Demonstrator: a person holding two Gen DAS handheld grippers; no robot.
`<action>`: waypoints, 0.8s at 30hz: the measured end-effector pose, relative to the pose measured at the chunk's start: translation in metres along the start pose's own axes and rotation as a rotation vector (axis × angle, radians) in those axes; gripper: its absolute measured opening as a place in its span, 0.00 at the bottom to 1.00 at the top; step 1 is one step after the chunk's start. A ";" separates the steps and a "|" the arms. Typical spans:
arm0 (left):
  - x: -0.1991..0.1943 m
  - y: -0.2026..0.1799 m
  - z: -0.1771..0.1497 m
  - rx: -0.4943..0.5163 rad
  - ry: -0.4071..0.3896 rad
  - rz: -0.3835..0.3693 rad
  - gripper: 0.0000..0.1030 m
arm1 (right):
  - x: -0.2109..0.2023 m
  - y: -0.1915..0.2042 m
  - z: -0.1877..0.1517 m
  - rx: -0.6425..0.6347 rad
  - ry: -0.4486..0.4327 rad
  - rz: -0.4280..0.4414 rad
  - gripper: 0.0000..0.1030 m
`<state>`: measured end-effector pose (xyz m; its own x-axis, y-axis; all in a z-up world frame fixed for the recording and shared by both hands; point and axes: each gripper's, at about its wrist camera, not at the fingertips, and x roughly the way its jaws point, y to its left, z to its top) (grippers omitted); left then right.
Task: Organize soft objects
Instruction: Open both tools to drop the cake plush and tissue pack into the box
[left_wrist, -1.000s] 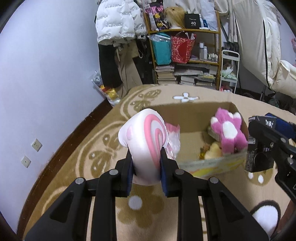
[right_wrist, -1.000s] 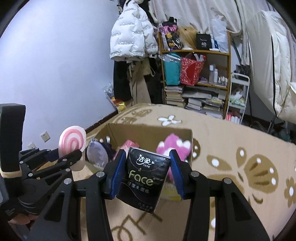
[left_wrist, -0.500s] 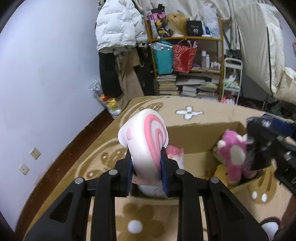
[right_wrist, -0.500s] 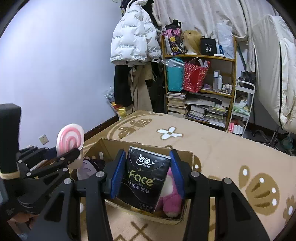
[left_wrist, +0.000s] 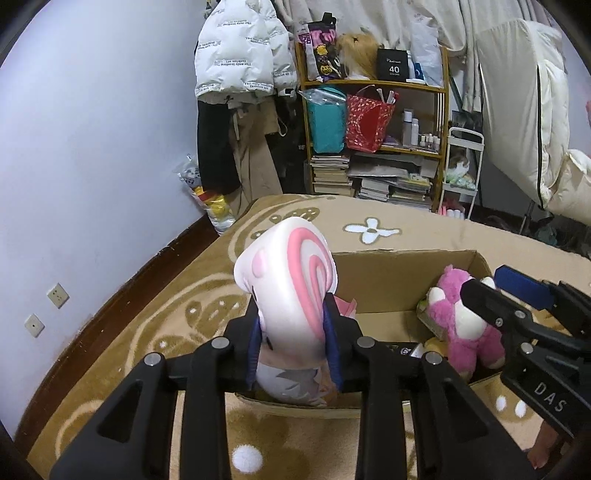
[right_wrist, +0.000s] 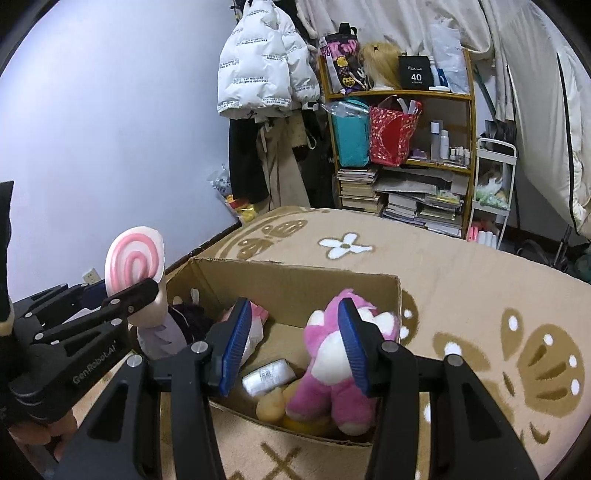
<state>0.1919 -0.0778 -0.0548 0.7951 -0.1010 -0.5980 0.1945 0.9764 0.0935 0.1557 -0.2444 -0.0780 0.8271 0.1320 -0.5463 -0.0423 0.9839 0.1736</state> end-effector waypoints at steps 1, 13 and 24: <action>0.000 0.000 0.000 -0.002 0.000 -0.004 0.29 | 0.001 -0.001 0.000 0.003 0.002 0.001 0.50; -0.002 -0.006 -0.003 0.023 -0.026 -0.037 0.60 | -0.004 -0.015 0.001 0.061 0.010 -0.034 0.70; -0.016 -0.006 -0.007 0.034 -0.007 0.046 0.96 | -0.018 -0.018 0.000 0.071 0.039 -0.064 0.99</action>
<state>0.1739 -0.0803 -0.0518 0.8079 -0.0578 -0.5865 0.1772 0.9730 0.1481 0.1419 -0.2646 -0.0709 0.8041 0.0755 -0.5897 0.0504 0.9797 0.1941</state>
